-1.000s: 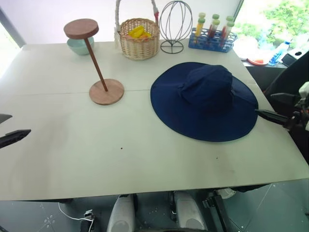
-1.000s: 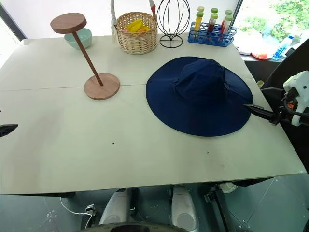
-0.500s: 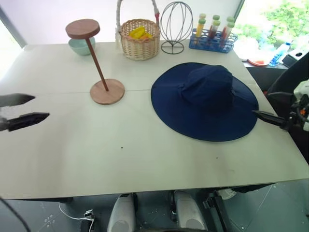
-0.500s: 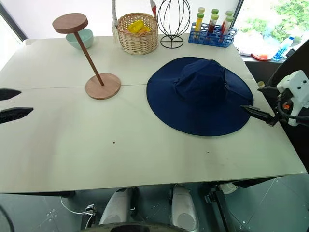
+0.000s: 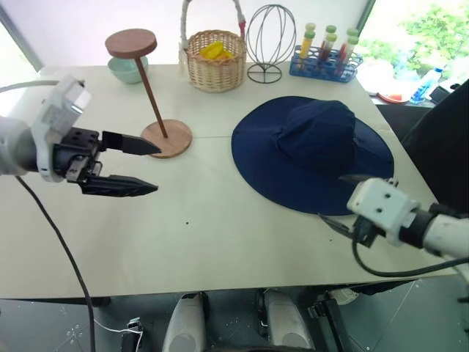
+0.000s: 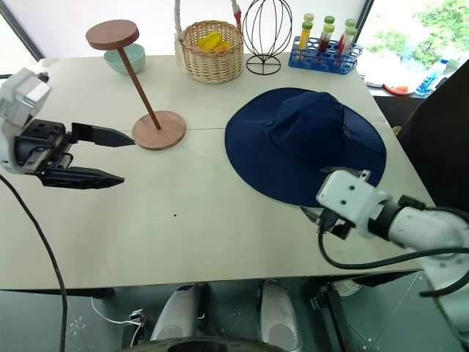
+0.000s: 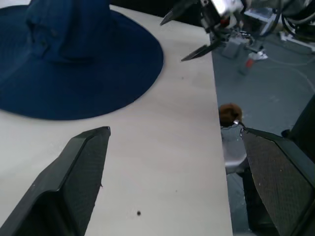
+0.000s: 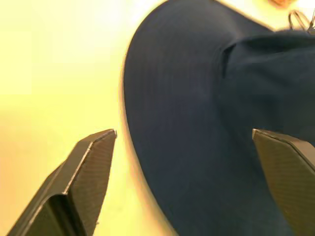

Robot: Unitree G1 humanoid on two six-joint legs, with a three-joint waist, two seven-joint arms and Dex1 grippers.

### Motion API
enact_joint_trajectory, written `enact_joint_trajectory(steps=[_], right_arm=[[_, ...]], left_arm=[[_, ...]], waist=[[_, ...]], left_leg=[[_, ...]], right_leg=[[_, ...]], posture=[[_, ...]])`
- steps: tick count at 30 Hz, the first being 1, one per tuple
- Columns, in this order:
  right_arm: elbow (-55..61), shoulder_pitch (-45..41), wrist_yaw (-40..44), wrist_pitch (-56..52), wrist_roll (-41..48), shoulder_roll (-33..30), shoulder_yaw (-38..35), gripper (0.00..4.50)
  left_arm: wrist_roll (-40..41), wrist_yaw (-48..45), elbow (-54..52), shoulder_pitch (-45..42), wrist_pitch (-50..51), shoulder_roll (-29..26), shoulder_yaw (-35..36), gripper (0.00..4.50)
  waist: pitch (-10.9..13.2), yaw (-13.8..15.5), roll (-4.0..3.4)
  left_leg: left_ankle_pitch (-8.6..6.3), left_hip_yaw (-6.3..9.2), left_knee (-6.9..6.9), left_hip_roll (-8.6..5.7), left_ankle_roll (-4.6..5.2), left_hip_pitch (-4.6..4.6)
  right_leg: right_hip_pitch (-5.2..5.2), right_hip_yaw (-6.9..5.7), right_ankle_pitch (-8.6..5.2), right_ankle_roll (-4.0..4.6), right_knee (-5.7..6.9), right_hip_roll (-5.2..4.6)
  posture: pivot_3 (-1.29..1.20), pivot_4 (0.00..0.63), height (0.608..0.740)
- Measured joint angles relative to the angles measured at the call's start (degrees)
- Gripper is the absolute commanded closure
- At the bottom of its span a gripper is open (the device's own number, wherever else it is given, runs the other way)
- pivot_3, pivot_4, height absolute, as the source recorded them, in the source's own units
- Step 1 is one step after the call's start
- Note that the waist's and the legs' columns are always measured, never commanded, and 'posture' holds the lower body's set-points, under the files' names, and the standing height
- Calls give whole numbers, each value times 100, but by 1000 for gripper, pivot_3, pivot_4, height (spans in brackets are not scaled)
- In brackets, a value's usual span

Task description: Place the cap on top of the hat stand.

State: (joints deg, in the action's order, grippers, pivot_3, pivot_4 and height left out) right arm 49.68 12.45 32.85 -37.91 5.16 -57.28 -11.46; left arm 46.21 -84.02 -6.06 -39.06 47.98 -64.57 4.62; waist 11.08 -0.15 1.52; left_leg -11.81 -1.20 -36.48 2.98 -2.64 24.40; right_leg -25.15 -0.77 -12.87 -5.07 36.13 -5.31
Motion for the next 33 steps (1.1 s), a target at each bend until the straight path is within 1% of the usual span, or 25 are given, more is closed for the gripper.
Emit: enact_joint_trajectory(steps=[1,4,7,10,14,17,18,19,20,21,25,33], right_arm=[[-14,153,-133,59,-267,0,182,0],[-227,701,-736,559,-1480,-5,717,0],[-582,890,-1177,939,-2331,121,1081,0],[-1015,857,-1486,1223,-2901,417,1378,0],[-1622,412,-1828,1521,-3463,801,1635,0],[-1933,187,-1927,1724,-3775,933,1746,0],[-2086,31,-1966,1781,-3834,1019,1808,0],[-2438,-307,-2031,1898,-3935,1197,1943,0],[-2692,-553,-2070,1995,-4022,1284,2028,0],[-2787,-637,-2084,2030,-4051,1311,2052,0],[-3657,-1436,-2156,2492,-4219,1597,2292,0],[-4834,-2428,-2288,3070,-4311,2053,2500,0]], left_arm=[[-30,-33,45,-58,-7,44,-84,93],[-151,-171,189,-397,0,255,-405,93],[-240,-274,326,-645,-1,365,-568,93],[-360,-351,397,-755,-4,424,-615,93],[-457,-393,429,-852,-7,551,-623,93],[-512,-413,451,-861,-7,604,-623,93],[-532,-416,487,-877,-5,619,-623,93],[-570,-409,535,-926,-4,645,-620,93],[-579,-397,545,-978,-3,693,-622,93],[-581,-394,544,-1006,-3,715,-622,93],[-629,-358,565,-1063,5,748,-612,93],[-694,-312,597,-1092,9,774,-609,93]], waist=[[-1,1,3],[-2,18,10],[-2,1,11],[-2,-36,13],[-3,-66,14],[-7,-61,21],[-16,-63,35],[-30,-84,60],[-33,-95,66],[-34,-93,66],[-52,-105,96],[-64,-170,116]], left_leg=[[0,0,-3,0,0,1],[-2,0,-10,-1,4,4],[-4,0,-19,0,7,4],[-7,3,-23,1,12,4],[-21,5,-49,6,35,2],[-21,8,-52,6,36,1],[-21,10,-53,6,36,-1],[-21,10,-56,10,36,-4],[-21,10,-59,10,36,-4],[-21,10,-61,8,36,-4],[-22,11,-60,9,36,-26],[-22,12,-56,16,37,-40]], right_leg=[[0,0,0,0,0,1],[2,3,0,0,-1,1],[3,10,-4,-8,0,6],[6,15,-13,-22,0,12],[17,26,-13,-22,2,25],[24,28,-14,-22,1,28],[27,29,-13,-22,1,30],[30,30,-13,-22,0,35],[33,32,-13,-21,0,36],[34,36,-13,-21,0,35],[53,40,-13,-21,-2,39],[65,44,-12,-20,-1,51]], posture=[[0,150,740],[0,150,740],[0,150,740],[0,150,740],[0,150,740],[0,150,740],[0,150,740],[0,150,740],[0,150,740],[0,150,740],[0,150,740],[0,150,740]])
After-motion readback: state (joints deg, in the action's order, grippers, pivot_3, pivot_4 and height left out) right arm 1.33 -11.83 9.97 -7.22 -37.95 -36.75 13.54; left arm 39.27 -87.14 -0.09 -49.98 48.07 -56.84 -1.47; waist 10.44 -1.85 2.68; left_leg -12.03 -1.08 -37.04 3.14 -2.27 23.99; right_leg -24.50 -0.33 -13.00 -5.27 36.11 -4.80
